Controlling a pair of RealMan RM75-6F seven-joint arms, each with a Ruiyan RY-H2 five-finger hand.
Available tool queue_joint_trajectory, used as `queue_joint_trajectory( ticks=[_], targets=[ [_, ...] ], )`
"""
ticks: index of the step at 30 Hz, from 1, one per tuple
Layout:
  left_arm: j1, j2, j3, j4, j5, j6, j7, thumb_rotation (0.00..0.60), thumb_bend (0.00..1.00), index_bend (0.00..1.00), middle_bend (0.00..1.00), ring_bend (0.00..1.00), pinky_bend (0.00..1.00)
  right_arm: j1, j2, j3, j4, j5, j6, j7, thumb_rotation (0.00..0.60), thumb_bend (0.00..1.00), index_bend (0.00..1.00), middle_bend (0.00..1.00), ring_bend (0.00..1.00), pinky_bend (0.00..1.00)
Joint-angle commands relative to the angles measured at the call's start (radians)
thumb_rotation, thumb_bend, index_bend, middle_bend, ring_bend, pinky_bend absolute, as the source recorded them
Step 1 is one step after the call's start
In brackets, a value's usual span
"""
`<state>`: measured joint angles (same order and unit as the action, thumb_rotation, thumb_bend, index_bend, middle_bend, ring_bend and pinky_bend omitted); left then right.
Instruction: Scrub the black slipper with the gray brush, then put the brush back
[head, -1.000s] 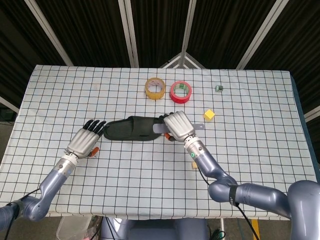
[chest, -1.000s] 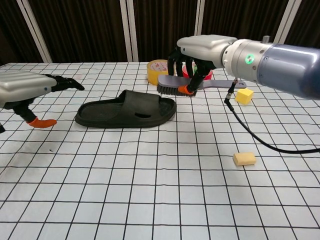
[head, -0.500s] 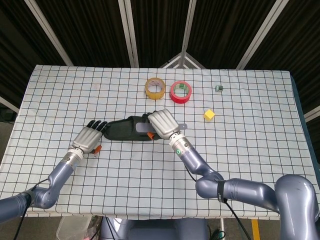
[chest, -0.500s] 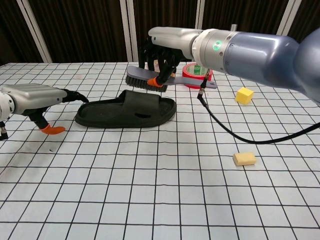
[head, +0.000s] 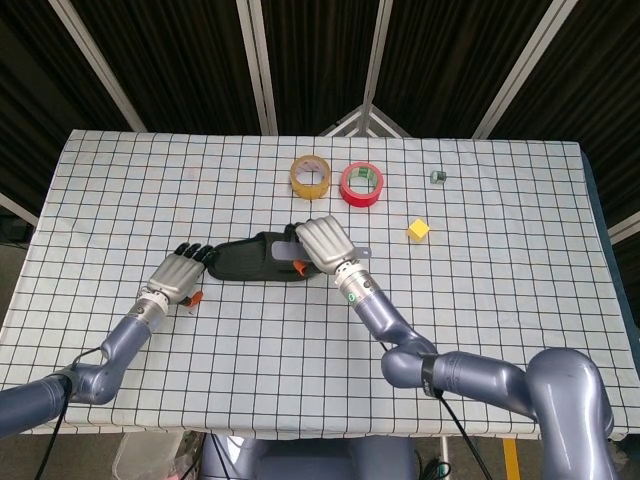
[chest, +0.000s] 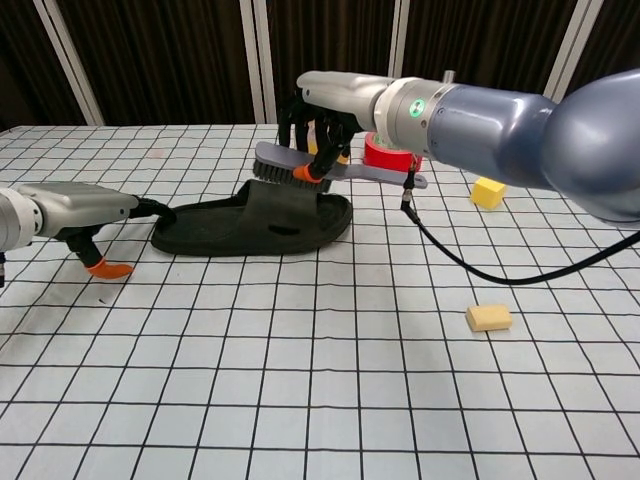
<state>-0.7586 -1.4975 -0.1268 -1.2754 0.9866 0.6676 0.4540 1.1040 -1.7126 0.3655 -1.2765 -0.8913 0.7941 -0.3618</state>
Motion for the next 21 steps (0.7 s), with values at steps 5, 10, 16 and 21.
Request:
queue_joint_trajectory(
  ticks=[5, 10, 16, 21],
  targets=[
    [-0.014, -0.005, 0.019, 0.009, -0.015, -0.002, -0.008, 0.556, 0.54, 0.01, 0.02, 0.0, 0.02, 0.017, -0.026, -0.004, 0.029, -0.022, -0.001, 0.03, 0.6, 0.5, 0.72, 0.59, 0.5, 0.54],
    [-0.018, -0.001, 0.031, 0.006, -0.024, 0.007, -0.015, 0.556, 0.54, 0.01, 0.02, 0.0, 0.02, 0.027, -0.081, 0.022, 0.074, -0.064, 0.035, 0.106, 0.6, 0.5, 0.72, 0.59, 0.5, 0.54],
    [-0.022, 0.0, 0.043, 0.007, -0.036, 0.011, -0.018, 0.557, 0.54, 0.01, 0.02, 0.0, 0.02, 0.038, -0.144, 0.026, 0.142, -0.111, 0.054, 0.175, 0.6, 0.51, 0.72, 0.59, 0.5, 0.54],
    [-0.024, 0.002, 0.047, 0.008, -0.039, 0.016, -0.027, 0.552, 0.54, 0.01, 0.02, 0.0, 0.02, 0.038, -0.185, 0.017, 0.194, -0.14, 0.062, 0.214, 0.6, 0.51, 0.72, 0.59, 0.51, 0.54]
  ],
)
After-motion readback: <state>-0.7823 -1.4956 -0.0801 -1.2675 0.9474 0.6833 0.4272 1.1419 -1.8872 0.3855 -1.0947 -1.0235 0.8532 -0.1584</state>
